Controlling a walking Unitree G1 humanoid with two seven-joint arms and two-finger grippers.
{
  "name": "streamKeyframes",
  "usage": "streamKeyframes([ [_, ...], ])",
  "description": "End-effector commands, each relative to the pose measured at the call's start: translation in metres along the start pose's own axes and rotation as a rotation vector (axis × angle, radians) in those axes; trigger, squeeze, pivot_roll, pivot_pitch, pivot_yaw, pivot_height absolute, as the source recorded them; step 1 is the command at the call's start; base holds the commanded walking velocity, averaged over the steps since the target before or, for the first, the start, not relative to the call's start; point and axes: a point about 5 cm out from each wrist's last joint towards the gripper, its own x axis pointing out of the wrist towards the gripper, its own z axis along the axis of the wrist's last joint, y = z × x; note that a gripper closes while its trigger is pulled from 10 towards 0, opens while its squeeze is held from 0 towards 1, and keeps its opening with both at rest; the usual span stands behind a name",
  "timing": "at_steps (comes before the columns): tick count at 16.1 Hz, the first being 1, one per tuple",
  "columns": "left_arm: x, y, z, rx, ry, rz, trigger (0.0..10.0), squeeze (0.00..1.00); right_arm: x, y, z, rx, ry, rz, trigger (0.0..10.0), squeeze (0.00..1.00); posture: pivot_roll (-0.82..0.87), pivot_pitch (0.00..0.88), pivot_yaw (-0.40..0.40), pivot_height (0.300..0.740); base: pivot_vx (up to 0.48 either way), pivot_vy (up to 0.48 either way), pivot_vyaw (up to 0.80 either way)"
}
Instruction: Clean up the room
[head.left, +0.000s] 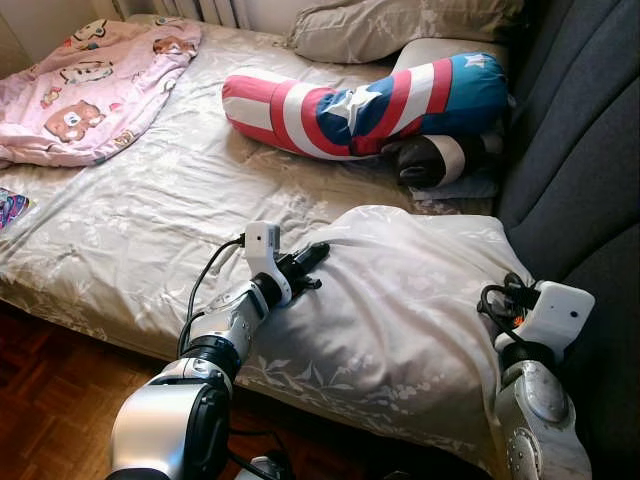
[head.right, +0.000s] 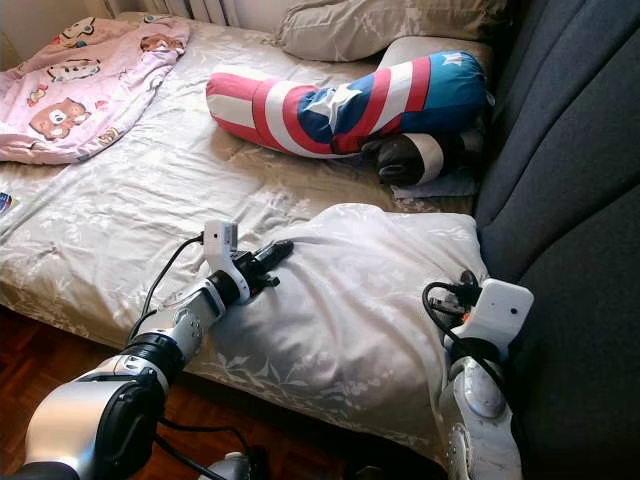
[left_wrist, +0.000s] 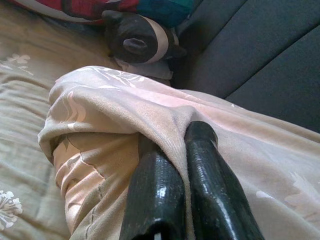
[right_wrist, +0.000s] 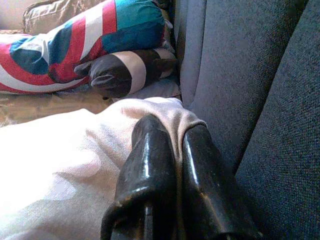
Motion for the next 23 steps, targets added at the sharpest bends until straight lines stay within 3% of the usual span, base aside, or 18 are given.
streamKeyframes([
  [1,0.008,-0.011,0.009,0.026,-0.026,-0.077,10.0,0.00,0.004,-0.010,0.014,-0.005,-0.072,-0.048,10.0,0.00,-0.10,0.159,-0.010,0.740,0.000,0.000,0.00],
  [2,0.008,-0.011,0.009,0.026,-0.025,-0.078,10.0,0.00,0.004,-0.010,0.014,-0.005,-0.069,-0.047,10.0,0.00,-0.10,0.159,-0.010,0.740,0.000,0.000,0.00],
  [4,0.008,-0.011,0.009,0.028,-0.023,-0.079,10.0,0.00,0.004,-0.010,0.013,-0.007,-0.066,-0.050,10.0,0.95,-0.10,0.157,-0.009,0.740,0.000,0.000,0.00],
  [5,0.008,-0.012,0.010,0.029,-0.023,-0.079,10.0,0.00,0.005,-0.010,0.013,-0.008,-0.066,-0.051,10.0,0.89,-0.10,0.157,-0.009,0.740,0.000,0.000,0.00],
  [6,0.009,-0.012,0.010,0.029,-0.022,-0.079,10.0,0.00,0.005,-0.011,0.013,-0.009,-0.067,-0.052,10.0,0.23,-0.09,0.157,-0.009,0.740,0.000,0.000,0.00],
  [7,0.008,-0.012,0.009,0.029,-0.021,-0.080,10.0,0.00,0.005,-0.011,0.013,-0.009,-0.067,-0.054,10.0,0.00,-0.10,0.158,-0.007,0.740,0.000,0.000,0.00],
  [11,-0.005,0.001,-0.003,-0.027,-0.026,-0.014,10.0,0.00,0.005,-0.011,0.011,-0.007,-0.062,-0.063,10.0,0.00,-0.09,0.158,-0.005,0.740,0.000,0.000,0.00],
  [17,-0.029,0.017,-0.051,-0.089,0.074,0.186,10.0,0.00,0.004,-0.011,0.002,-0.016,-0.032,-0.056,10.0,0.00,-0.09,0.158,-0.008,0.740,0.000,0.000,0.00],
  [19,-0.030,0.018,-0.056,-0.198,0.078,0.235,10.0,0.00,0.003,-0.010,0.001,-0.014,-0.026,-0.048,10.0,0.00,-0.09,0.156,-0.011,0.740,0.000,0.000,0.00],
  [21,-0.028,0.015,-0.061,-0.376,0.077,0.220,10.0,0.00,0.004,-0.007,0.000,-0.010,-0.024,-0.034,10.0,0.00,-0.09,0.152,-0.011,0.740,0.000,0.000,0.00],
  [23,-0.028,0.013,-0.065,-0.460,0.085,0.217,10.0,0.00,0.005,-0.005,0.001,-0.009,-0.021,-0.018,10.0,0.00,-0.10,0.152,-0.012,0.740,0.000,0.000,0.00],
])
